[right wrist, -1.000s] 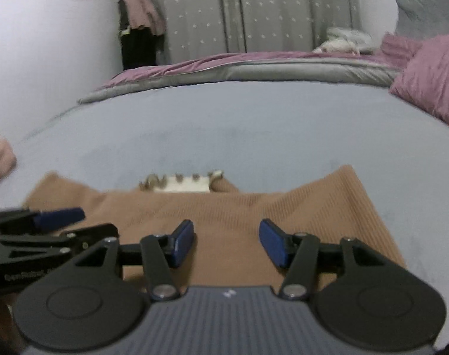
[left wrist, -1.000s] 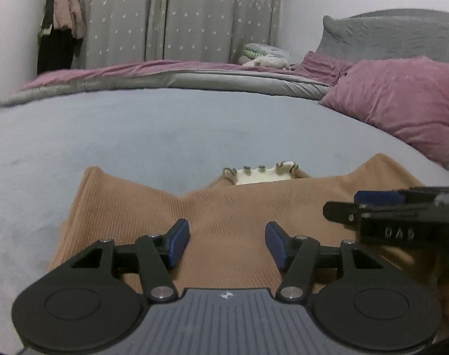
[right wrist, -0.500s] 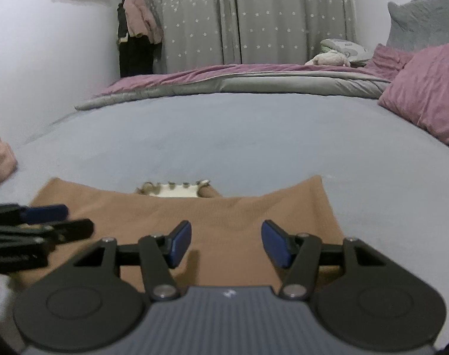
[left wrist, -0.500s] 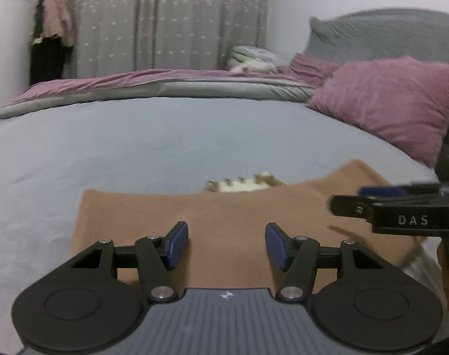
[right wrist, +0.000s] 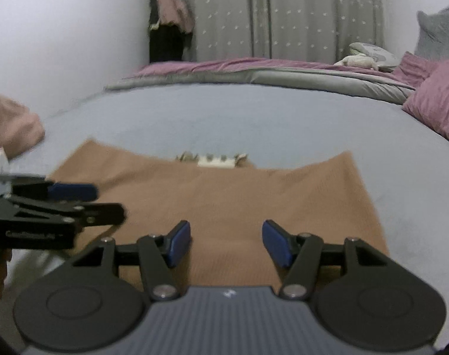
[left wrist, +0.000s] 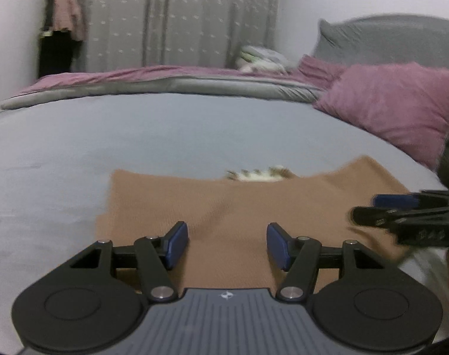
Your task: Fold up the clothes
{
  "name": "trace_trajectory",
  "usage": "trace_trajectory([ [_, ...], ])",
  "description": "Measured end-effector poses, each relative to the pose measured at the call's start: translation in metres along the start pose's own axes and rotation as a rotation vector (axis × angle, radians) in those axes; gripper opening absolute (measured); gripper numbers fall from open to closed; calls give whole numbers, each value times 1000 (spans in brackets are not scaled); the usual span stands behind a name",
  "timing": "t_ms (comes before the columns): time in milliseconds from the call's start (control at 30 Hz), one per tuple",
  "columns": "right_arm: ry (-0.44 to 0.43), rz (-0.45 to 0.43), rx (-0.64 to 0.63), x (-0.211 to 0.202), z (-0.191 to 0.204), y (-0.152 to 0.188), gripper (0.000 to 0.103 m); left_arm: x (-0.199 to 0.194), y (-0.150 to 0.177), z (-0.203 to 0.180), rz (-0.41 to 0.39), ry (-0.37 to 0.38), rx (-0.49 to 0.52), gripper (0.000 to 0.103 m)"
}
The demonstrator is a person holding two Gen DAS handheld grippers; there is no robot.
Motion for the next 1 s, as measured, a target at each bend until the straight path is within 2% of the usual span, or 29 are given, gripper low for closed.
trace_trajectory([
  [167, 39, -26, 74, -5, -31, -3, 57, -1, 0, 34, -11, -46, -50, 59],
  [333, 76, -25, 122, -12, -62, 1, 54, -10, -4, 45, -19, -38, -73, 58],
  [433, 98, -25, 151, -15, -80, 3, 53, -19, -13, 53, -31, -59, -127, 58],
  [500, 113, -25, 170, -18, -92, 4, 57, -28, -19, 61, -25, -26, -216, 58],
  [667, 70, -18, 242, -33, -104, -6, 58, -43, -21, 82, 40, 39, -441, 58],
  [767, 36, -13, 291, -44, -109, -14, 61, -41, -12, 95, 109, 36, -567, 58],
  [833, 11, -12, 323, -50, -110, -19, 68, -39, -2, 103, 161, 29, -668, 58],
  [900, -11, -12, 345, -55, -110, -24, 68, -37, 8, 110, 201, 33, -777, 58],
  [1000, -32, -9, 356, -60, -106, -29, 69, -38, 14, 111, 221, 36, -826, 58],
])
Point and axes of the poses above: each gripper's, at about its wrist camera, not at the fingertips, and x roughly the way its jaws point, z to its left, y to its underside, the point moved 8 cm from there along x, roughly the way its jaws point, and after that the axes turned 5 degrees about -x, right-handed, at the moved point
